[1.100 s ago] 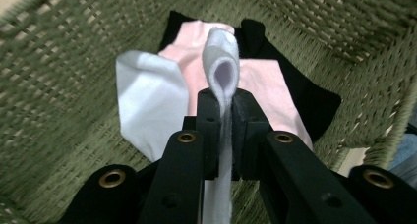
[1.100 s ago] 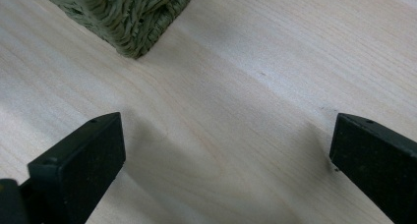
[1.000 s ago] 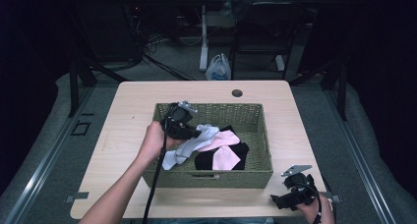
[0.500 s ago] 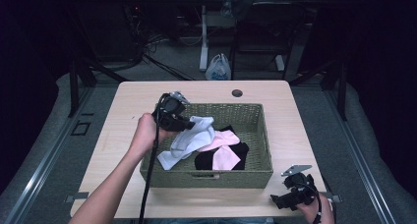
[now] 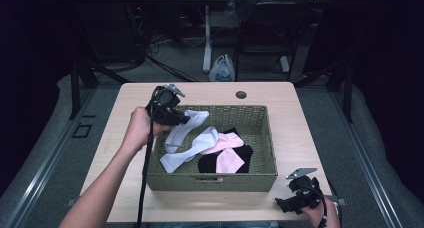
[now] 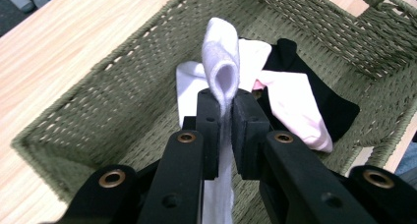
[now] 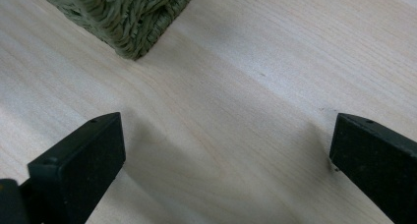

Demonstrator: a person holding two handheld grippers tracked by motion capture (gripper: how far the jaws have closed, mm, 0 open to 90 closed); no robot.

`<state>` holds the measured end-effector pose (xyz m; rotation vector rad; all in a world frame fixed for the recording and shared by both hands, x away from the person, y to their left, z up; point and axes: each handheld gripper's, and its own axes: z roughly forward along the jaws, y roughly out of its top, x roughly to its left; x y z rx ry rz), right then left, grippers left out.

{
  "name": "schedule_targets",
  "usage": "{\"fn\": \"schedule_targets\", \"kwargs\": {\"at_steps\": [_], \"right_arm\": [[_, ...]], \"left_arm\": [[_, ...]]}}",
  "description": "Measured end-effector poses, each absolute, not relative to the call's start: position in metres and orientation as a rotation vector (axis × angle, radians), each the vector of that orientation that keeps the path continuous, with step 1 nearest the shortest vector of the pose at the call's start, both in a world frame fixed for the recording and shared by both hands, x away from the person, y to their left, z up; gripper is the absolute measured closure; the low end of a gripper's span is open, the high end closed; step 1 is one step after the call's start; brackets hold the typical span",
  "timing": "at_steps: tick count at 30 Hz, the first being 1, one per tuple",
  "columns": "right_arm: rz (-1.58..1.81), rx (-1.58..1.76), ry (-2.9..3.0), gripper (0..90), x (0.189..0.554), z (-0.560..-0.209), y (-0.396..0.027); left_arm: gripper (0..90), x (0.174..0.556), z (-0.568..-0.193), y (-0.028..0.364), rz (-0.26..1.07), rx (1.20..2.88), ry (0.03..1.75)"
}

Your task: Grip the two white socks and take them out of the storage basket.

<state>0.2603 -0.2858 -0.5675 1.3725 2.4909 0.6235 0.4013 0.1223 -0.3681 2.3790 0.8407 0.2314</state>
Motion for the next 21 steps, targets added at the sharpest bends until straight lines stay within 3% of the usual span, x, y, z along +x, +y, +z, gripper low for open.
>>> {"fn": "schedule_targets", "kwargs": {"at_steps": [21], "right_arm": [[0.627, 1.371, 2.497, 0.0, 0.261, -0.568, -0.286]], "left_arm": [[83.5, 0.404, -0.336, 0.161, 0.317, 2.342, 0.926]]}}
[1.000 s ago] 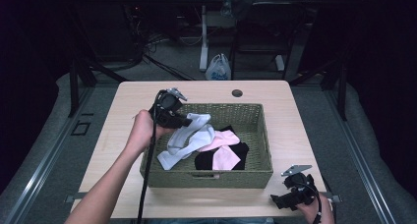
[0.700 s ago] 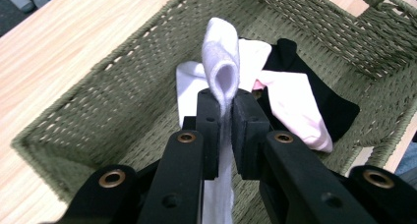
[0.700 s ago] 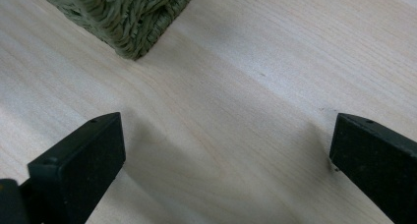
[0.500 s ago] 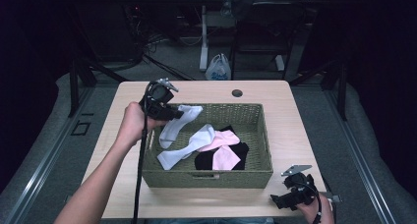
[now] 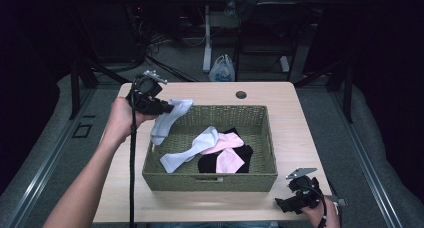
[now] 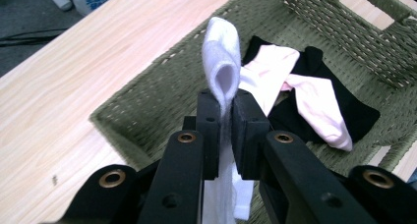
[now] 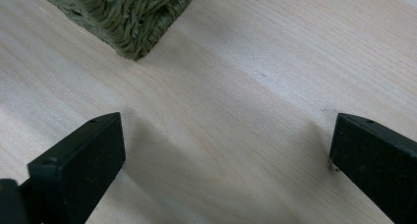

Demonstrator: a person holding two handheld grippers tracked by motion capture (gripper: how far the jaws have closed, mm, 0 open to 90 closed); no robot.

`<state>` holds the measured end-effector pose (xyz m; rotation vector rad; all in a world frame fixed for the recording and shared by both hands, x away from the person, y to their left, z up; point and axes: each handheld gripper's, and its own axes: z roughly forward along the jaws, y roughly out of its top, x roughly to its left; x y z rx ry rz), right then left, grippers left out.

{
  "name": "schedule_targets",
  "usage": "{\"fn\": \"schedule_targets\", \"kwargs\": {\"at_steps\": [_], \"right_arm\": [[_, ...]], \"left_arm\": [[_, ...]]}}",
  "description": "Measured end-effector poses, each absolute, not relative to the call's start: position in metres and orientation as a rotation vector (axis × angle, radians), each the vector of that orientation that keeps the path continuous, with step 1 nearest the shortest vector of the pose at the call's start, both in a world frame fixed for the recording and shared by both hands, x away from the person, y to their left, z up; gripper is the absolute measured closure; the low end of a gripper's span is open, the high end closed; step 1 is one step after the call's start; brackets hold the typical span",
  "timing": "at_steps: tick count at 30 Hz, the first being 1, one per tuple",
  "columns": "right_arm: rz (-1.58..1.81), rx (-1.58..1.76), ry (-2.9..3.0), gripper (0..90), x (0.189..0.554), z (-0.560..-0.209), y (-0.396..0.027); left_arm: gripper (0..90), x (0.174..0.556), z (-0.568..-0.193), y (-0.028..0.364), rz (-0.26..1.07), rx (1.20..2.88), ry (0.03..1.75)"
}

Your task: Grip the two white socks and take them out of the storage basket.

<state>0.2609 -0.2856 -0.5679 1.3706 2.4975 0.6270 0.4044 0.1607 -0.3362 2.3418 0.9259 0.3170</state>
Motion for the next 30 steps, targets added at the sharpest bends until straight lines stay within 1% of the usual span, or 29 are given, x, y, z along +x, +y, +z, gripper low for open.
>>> {"fn": "schedule_targets", "kwargs": {"at_steps": [8, 19, 30], "right_arm": [[0.626, 1.372, 2.5, 0.0, 0.261, -0.568, -0.285], [0.624, 1.373, 2.498, 0.0, 0.261, -0.568, -0.285], [0.624, 1.372, 2.493, 0.0, 0.261, -0.568, -0.285]], "left_arm": [[83.4, 0.403, -0.327, 0.182, 0.377, 2.324, 0.986], [83.4, 0.4, -0.327, 0.223, 0.409, 2.286, 1.101], [83.4, 0.396, -0.34, 0.266, 0.43, 2.246, 1.226]]}}
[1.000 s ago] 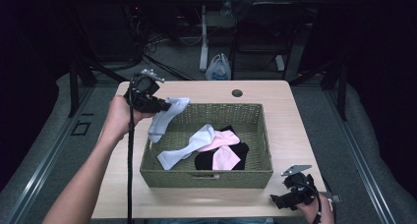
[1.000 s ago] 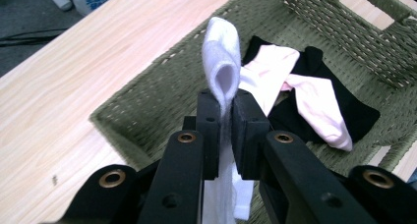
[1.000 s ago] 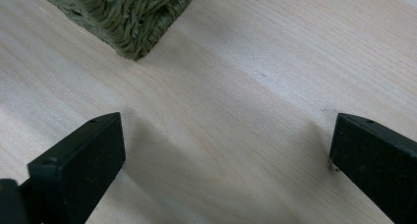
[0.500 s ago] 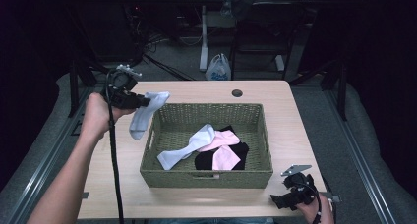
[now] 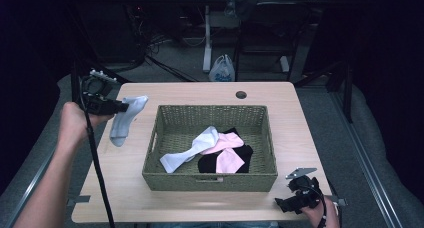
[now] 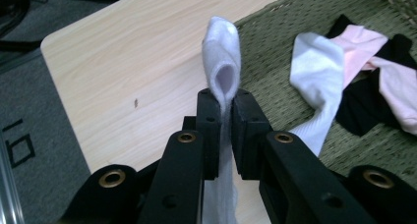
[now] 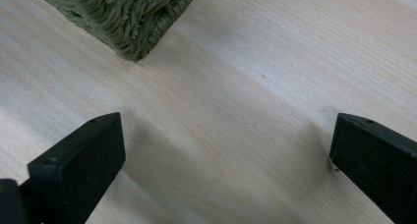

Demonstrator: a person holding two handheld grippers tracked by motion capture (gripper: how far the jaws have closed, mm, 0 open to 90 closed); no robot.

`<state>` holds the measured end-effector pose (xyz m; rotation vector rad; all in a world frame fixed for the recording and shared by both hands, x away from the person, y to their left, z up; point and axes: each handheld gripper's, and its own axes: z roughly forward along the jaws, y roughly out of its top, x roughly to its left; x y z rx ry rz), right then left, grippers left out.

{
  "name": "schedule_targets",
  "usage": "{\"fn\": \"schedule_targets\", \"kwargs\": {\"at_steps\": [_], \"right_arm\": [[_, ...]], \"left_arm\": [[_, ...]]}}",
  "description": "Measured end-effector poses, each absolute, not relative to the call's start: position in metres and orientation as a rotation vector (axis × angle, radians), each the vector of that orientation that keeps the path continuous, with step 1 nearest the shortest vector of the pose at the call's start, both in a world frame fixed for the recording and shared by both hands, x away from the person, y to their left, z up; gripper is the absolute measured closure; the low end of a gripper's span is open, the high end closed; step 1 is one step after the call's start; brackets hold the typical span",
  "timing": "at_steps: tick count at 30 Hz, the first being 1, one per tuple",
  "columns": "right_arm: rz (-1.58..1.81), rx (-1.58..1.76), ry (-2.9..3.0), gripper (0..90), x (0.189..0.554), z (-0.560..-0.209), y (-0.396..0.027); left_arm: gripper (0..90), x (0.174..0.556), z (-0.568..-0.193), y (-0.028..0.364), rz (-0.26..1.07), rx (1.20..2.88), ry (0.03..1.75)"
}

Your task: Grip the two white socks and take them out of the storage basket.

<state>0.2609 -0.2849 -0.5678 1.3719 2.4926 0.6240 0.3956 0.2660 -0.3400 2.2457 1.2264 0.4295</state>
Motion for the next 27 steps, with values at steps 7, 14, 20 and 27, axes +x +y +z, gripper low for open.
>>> {"fn": "schedule_targets", "kwargs": {"at_steps": [7, 14, 20, 27], "right_arm": [[0.612, 1.368, 2.498, 0.0, 0.261, -0.567, -0.285], [0.61, 1.366, 2.501, 0.0, 0.261, -0.567, -0.285], [0.617, 1.372, 2.49, 0.0, 0.261, -0.568, -0.285], [0.619, 1.372, 2.489, 0.0, 0.261, -0.568, -0.285]], "left_arm": [[83.4, 0.396, -0.354, 0.284, 0.414, 2.229, 1.294], [83.4, 0.398, -0.37, 0.297, 0.399, 2.222, 1.347], [83.4, 0.399, -0.382, 0.305, 0.382, 2.209, 1.388], [83.5, 0.4, -0.395, 0.313, 0.359, 2.202, 1.42]]}}
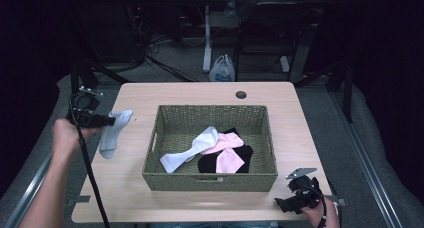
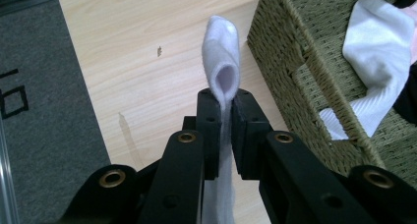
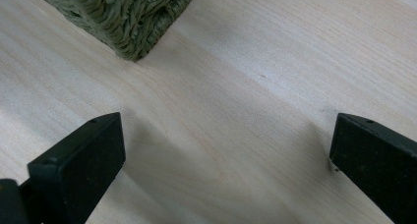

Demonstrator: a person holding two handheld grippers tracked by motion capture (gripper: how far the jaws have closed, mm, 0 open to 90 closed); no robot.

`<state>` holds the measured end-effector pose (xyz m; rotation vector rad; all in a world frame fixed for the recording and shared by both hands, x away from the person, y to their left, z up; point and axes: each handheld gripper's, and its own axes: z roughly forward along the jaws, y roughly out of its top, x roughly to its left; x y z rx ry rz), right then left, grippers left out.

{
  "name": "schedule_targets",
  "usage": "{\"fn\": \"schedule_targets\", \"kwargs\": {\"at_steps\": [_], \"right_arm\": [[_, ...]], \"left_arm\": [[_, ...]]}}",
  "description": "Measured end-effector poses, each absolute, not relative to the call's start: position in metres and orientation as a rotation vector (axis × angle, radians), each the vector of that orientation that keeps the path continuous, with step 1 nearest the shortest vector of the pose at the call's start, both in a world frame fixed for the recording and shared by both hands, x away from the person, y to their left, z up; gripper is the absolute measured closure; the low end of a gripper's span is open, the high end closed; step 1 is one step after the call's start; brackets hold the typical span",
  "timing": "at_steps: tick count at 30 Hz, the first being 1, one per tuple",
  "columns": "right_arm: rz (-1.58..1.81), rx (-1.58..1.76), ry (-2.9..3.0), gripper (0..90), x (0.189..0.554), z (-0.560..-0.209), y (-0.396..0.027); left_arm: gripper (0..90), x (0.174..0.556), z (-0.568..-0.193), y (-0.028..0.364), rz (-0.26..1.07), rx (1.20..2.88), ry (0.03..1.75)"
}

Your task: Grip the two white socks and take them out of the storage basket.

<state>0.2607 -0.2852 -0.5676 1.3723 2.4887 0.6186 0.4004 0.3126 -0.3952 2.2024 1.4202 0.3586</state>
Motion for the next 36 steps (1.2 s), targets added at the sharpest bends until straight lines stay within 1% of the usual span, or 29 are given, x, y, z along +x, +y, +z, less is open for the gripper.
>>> {"fn": "schedule_targets", "kwargs": {"at_steps": [19, 30, 36], "right_arm": [[0.613, 1.369, 2.493, 0.0, 0.261, -0.567, -0.286], [0.612, 1.367, 2.496, 0.0, 0.261, -0.567, -0.286], [0.612, 1.369, 2.492, 0.0, 0.261, -0.568, -0.286]], "left_arm": [[83.6, 0.405, -0.43, 0.324, 0.311, 2.174, 1.487], [83.8, 0.41, -0.455, 0.325, 0.268, 2.193, 1.525], [83.8, 0.412, -0.47, 0.323, 0.258, 2.175, 1.542]]}}
